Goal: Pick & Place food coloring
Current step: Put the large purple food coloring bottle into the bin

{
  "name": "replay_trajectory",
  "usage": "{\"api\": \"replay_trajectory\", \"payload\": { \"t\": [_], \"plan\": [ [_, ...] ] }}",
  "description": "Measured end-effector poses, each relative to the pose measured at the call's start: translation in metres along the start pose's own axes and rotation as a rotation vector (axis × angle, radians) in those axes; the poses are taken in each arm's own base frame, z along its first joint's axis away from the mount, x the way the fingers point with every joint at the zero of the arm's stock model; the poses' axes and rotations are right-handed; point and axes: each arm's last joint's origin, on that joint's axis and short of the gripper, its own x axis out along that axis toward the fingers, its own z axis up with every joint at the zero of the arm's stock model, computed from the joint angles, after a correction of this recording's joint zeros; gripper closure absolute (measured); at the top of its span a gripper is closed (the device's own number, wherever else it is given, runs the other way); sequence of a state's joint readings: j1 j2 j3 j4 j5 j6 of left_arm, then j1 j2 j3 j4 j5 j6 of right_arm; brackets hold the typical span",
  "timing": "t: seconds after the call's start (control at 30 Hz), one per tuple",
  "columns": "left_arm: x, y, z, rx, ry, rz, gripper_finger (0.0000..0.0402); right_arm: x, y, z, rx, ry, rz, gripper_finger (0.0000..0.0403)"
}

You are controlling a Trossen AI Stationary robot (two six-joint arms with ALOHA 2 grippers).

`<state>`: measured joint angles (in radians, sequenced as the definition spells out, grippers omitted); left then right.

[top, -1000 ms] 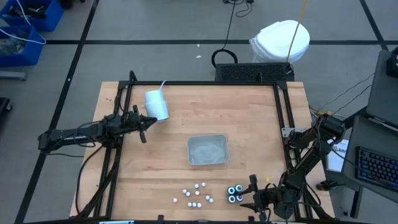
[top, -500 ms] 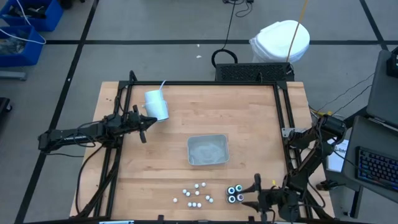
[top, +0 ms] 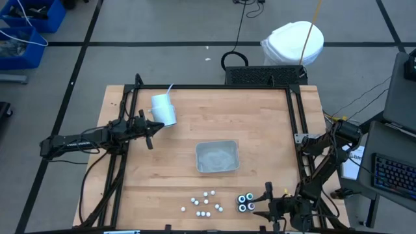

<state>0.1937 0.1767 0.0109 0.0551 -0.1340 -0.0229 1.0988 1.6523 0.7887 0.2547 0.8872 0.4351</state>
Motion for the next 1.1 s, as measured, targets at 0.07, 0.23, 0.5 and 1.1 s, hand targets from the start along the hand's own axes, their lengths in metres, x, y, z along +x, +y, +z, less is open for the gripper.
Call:
{"api": "replay_trajectory", "payload": {
  "t": [0.07,0.23,0.5,1.1],
  "plan": [
    [0.000,0.000,0.000,0.000,0.000,0.000,0.0376,0.000,0.000,0.000,-0.006,0.000,0.000,0.0214],
    [0.000,0.000,0.000,0.000,0.000,0.000,0.0376,0.006,-0.003,-0.004,0.006,0.026,-0.025,0.0218],
    [0.000,0.000,0.000,0.000,0.001,0.000,0.0376,0.012,-0.004,-0.009,0.000,0.039,-0.039,0.0218],
    [0.000,0.000,0.000,0.000,0.002,0.000,0.0376,0.013,-0.001,-0.007,0.010,0.041,0.015,0.0283]
  ]
}}
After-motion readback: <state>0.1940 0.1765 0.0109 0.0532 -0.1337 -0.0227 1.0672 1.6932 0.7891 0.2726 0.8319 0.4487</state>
